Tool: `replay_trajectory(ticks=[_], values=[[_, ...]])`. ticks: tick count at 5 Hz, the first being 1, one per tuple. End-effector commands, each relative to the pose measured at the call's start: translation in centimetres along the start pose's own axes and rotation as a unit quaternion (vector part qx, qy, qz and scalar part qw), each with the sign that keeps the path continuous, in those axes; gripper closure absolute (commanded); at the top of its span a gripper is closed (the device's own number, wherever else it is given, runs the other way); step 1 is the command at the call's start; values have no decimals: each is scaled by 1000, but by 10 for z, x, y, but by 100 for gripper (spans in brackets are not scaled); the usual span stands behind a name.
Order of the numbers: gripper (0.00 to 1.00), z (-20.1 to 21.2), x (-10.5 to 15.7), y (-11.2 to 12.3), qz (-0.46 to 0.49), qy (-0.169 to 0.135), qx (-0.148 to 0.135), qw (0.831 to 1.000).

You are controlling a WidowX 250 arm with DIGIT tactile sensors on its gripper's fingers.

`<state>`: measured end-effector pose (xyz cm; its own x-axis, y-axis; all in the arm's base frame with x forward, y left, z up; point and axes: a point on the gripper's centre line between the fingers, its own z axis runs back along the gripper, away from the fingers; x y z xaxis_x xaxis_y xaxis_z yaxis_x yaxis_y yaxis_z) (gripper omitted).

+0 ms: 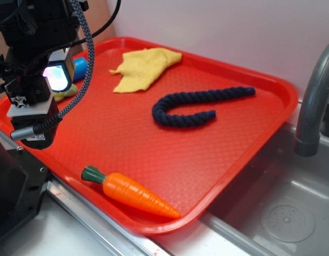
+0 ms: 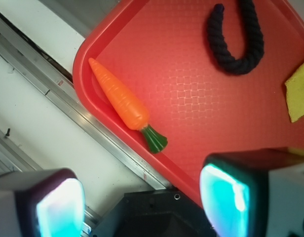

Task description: Grab the carrot.

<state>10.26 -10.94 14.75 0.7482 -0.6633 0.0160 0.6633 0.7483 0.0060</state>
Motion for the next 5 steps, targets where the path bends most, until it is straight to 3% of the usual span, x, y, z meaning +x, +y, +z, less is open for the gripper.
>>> replay_trajectory(ticks=[1,2,3,4,5], values=[[0,-88,8,0,-41,26,25,998],[0,-111,19,6,-46,46,10,998],[0,-121,33,1,-72,46,0,996],[0,-118,47,4,-39,64,-3,997],[0,-109,58,3,-136,71,22,988]])
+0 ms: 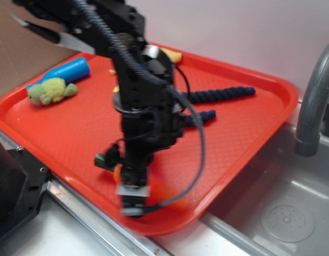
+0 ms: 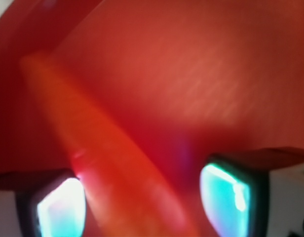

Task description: Grab the carrot.

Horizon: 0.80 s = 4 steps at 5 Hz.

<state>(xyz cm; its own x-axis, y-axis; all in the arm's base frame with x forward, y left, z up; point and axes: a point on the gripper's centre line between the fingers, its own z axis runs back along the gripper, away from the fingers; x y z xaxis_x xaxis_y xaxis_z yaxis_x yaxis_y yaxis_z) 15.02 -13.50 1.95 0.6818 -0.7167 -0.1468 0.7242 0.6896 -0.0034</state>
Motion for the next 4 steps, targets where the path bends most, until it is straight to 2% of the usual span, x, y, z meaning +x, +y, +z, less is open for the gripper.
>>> replay_trajectory(ticks=[1,2,3,4], values=[[15,15,-3,-23,-166,6,50,985],[100,13,-13,-35,-110,-2,35,993],[100,9,-33,-65,-62,-1,3,998],[100,6,-28,-57,-58,14,-14,998]])
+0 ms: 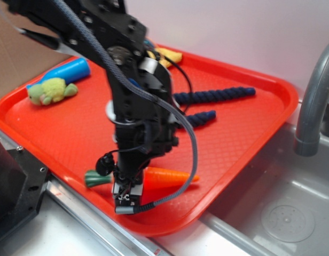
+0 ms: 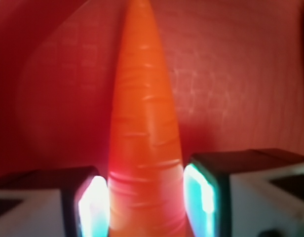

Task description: Grab the carrot.

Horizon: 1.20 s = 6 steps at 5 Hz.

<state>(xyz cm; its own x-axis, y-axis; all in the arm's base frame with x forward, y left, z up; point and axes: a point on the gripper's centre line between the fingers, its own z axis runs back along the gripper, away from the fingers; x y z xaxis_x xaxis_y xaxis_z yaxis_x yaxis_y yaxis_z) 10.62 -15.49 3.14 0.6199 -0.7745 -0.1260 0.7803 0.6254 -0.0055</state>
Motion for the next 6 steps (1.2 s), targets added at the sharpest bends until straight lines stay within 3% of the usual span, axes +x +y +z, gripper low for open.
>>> replay_trajectory(ticks=[1,2,3,5,6], values=[[11,-7,-9,1,11,35,-52,998],[0,-13,-2,7,24,58,-58,996],[100,-12,-6,9,40,50,-51,997],[100,-8,-9,4,66,44,-27,997],[100,38,-37,49,179,17,-35,983]])
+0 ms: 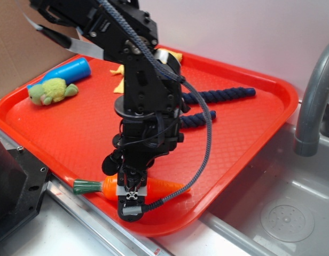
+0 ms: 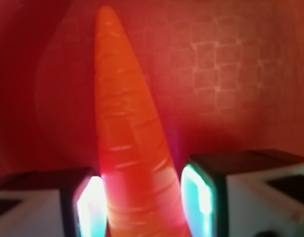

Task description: Grab the carrot.

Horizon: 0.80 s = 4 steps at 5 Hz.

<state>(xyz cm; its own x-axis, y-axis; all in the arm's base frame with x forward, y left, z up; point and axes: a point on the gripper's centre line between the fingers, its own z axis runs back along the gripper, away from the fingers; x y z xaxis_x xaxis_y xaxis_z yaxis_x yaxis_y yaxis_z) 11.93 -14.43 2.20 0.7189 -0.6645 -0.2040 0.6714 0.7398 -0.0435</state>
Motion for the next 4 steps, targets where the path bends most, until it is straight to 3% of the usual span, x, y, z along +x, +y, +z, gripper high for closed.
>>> replay_trajectory(ticks=[1,2,4], values=[[100,83,-95,59,206,-88,-30,974],[100,127,-125,101,276,-121,-28,953],[100,151,-116,132,357,-75,9,931]])
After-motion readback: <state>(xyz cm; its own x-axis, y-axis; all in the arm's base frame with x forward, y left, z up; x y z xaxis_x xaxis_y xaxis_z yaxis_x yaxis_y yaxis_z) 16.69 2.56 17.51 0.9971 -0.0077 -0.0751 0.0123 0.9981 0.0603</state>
